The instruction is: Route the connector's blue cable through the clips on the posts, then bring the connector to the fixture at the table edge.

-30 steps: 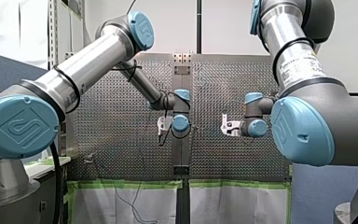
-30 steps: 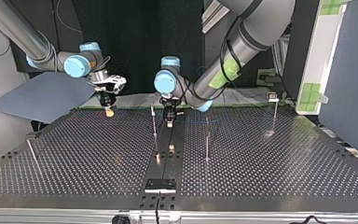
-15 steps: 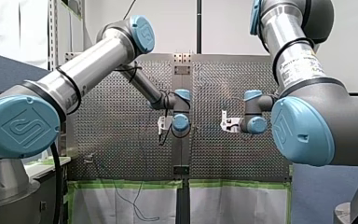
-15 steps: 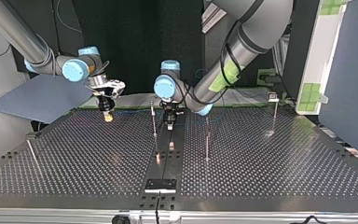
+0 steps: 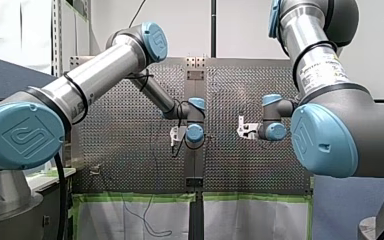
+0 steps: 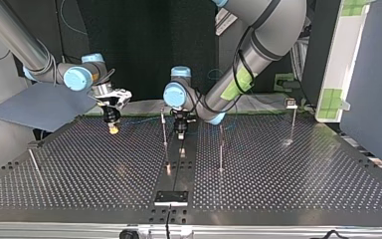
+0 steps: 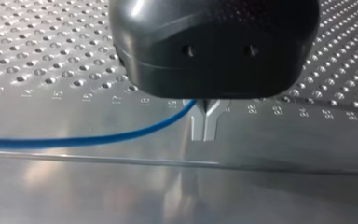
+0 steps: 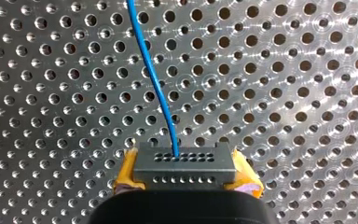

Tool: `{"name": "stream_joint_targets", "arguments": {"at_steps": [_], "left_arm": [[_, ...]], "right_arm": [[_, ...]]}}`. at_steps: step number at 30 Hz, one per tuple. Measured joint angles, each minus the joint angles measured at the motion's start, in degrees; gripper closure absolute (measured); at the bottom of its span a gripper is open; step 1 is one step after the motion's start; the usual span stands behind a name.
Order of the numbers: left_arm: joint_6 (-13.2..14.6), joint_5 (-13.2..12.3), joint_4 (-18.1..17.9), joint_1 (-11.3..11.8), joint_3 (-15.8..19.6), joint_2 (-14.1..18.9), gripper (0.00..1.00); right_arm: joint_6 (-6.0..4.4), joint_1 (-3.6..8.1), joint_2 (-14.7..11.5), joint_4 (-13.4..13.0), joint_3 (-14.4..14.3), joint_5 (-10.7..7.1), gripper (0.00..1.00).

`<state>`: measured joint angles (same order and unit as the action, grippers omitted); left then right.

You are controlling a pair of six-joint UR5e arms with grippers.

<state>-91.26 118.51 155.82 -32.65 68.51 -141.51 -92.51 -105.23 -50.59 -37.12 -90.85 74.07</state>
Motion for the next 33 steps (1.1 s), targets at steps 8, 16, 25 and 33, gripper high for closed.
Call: {"name": "stream_joint_targets", "arguments": {"at_steps": [8,16,25,33], "left_arm": [[0.0,0.1,-0.1,0.1,0.0,0.0,1.0],[0.1,0.1,-0.1,0.2,0.0,0.0,1.0],[0.1,-0.1,-0.4,0.2,0.0,0.0,1.0],[0.1,0.0,-0.5,0.2,0.0,0.0,1.0]], "right_arm": [[-0.05,0.05,0.3,0.3,0.6,-0.42,1.0],[0.61,-0.52,2.2,2.7,3.1,-1.01,1.0],[0.66,-0.83,2.8,3.0,4.0,-1.1,1.0],[0.44,-0.82,2.9,2.7,4.4,-1.23,1.0]]}}
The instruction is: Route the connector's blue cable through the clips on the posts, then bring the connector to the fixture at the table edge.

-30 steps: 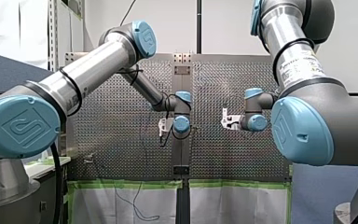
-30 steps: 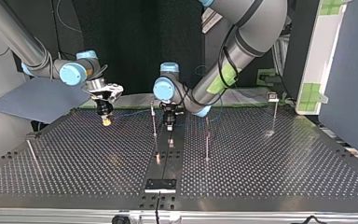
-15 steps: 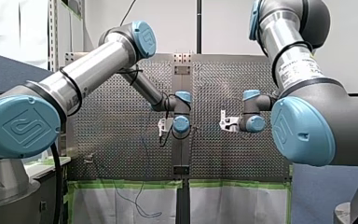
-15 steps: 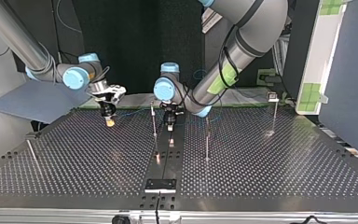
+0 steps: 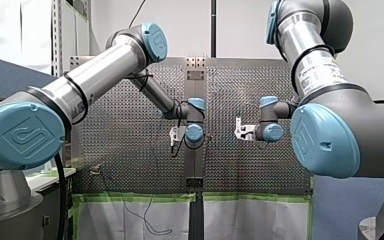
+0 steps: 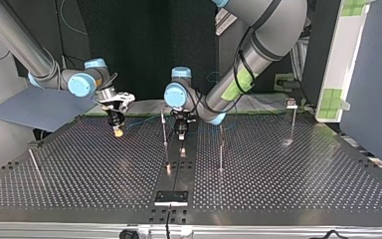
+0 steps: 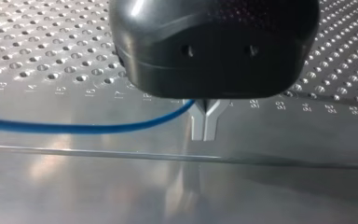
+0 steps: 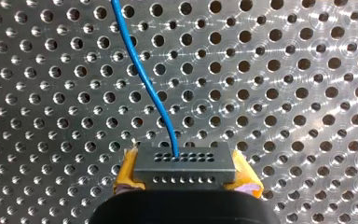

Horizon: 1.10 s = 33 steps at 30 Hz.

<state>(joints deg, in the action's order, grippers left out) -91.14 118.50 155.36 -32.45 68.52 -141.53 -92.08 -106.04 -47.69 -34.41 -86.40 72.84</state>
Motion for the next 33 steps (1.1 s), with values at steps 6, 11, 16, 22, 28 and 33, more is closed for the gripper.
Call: {"name": "stream_joint_targets", "arguments": {"at_steps": [6,11,16,22,28,33], "left_arm": [[0.0,-0.2,0.1,0.0,0.0,0.0,1.0],[0.0,-0.2,0.1,0.0,0.0,0.0,1.0],[0.0,-0.2,0.2,0.0,0.0,0.0,1.0],[0.0,-0.2,0.2,-0.1,0.0,0.0,1.0],[0.0,-0.3,0.2,0.0,0.0,0.0,0.7],[0.4,-0.1,0.1,-0.1,0.0,0.0,0.13]], "right_arm": [[-0.3,0.24,0.1,-0.1,0.3,-0.4,1.0],[-0.44,0.32,0.1,-0.1,0.4,-0.81,1.0],[-0.48,0.23,0.5,0.0,1.0,-1.54,1.0],[-0.02,-0.04,1.6,0.9,2.1,-1.89,1.0],[0.2,-0.15,1.8,1.0,2.2,-1.91,1.0],[0.25,-0.16,1.8,1.0,2.3,-1.97,1.0]]}}
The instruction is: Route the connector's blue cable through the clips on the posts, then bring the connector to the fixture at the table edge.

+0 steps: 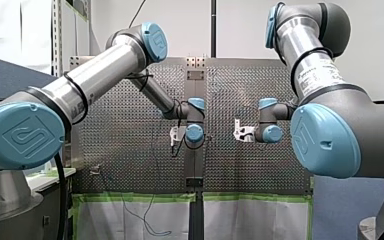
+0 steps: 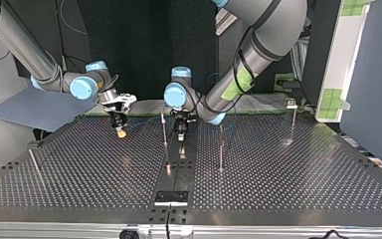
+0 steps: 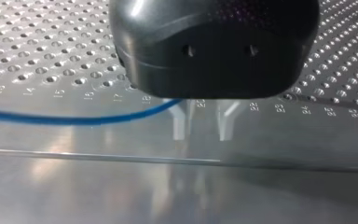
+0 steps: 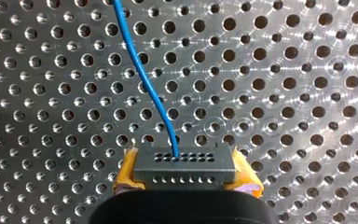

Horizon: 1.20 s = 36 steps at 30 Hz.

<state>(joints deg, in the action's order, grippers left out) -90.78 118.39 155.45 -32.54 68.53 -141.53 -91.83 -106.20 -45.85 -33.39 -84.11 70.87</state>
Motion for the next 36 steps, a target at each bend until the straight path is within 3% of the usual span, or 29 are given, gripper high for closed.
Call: {"name": "stream_joint_targets", "arguments": {"at_steps": [1,2,7,16,20,29,36], "left_arm": [[0.2,0.1,0.0,0.0,0.0,0.0,0.13],[0.4,0.0,0.0,0.0,0.0,0.0,0.0],[1.8,-0.3,0.8,0.0,0.0,0.1,0.0],[3.2,2.1,5.1,-0.7,0.6,1.0,0.0],[4.5,2.0,6.2,-1.0,2.4,2.9,0.0],[5.7,-0.7,4.0,-1.6,7.1,7.6,0.0],[6.1,-0.7,5.4,-3.1,10.6,11.1,0.0]], "right_arm": [[0.02,0.0,0.0,0.0,0.0,-0.01,1.0],[0.03,-0.01,0.0,0.0,0.0,-0.01,1.0],[0.1,-0.08,0.0,0.1,0.1,-0.02,1.0],[0.18,-0.1,0.0,0.4,0.1,-0.03,1.0],[0.25,-0.13,0.0,0.7,0.1,-0.02,1.0],[0.31,-0.43,0.0,1.0,0.1,-0.02,1.0],[0.32,-0.52,0.0,1.2,0.1,-0.02,1.0]]}}
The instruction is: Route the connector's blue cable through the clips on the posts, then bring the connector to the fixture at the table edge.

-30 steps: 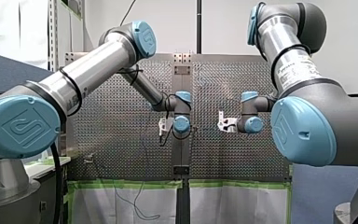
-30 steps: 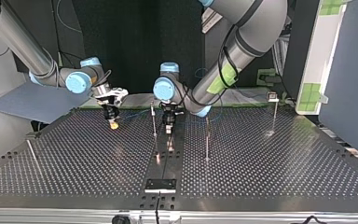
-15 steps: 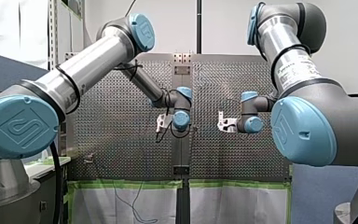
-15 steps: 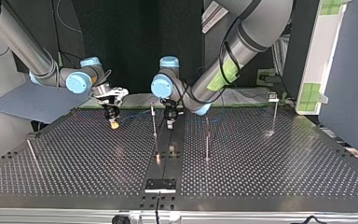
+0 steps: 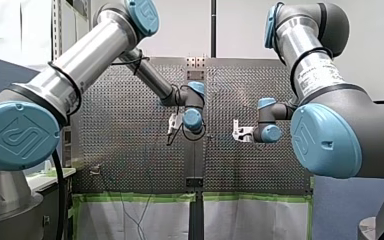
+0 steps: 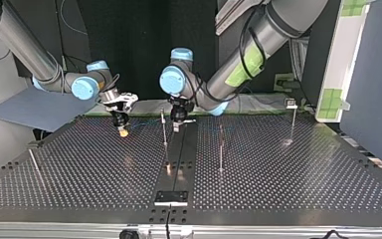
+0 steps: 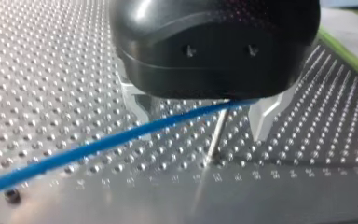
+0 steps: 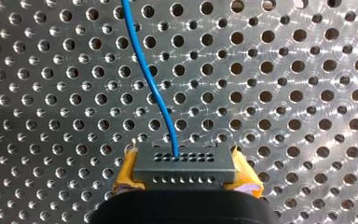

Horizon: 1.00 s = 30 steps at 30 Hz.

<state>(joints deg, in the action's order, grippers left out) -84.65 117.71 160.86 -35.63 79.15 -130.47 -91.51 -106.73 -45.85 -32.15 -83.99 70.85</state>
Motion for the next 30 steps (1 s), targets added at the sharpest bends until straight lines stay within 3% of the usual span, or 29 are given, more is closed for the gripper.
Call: {"name": "stream_joint_targets", "arguments": {"at_steps": [7,19,25,30], "left_arm": [[1.4,2.6,0.1,-0.7,3.3,2.9,0.0],[4.2,7.9,2.0,-1.3,9.2,3.4,0.0],[4.0,6.7,3.7,-2.1,11.7,3.4,0.0],[3.4,4.4,2.6,-3.2,12.0,3.6,0.0]], "right_arm": [[0.0,0.0,0.0,0.1,0.0,0.0,1.0],[0.0,-0.02,0.0,0.1,0.0,0.02,1.0],[0.0,-0.02,0.0,0.2,0.0,0.01,1.0],[0.0,-0.01,0.0,0.2,0.0,0.0,1.0]]}}
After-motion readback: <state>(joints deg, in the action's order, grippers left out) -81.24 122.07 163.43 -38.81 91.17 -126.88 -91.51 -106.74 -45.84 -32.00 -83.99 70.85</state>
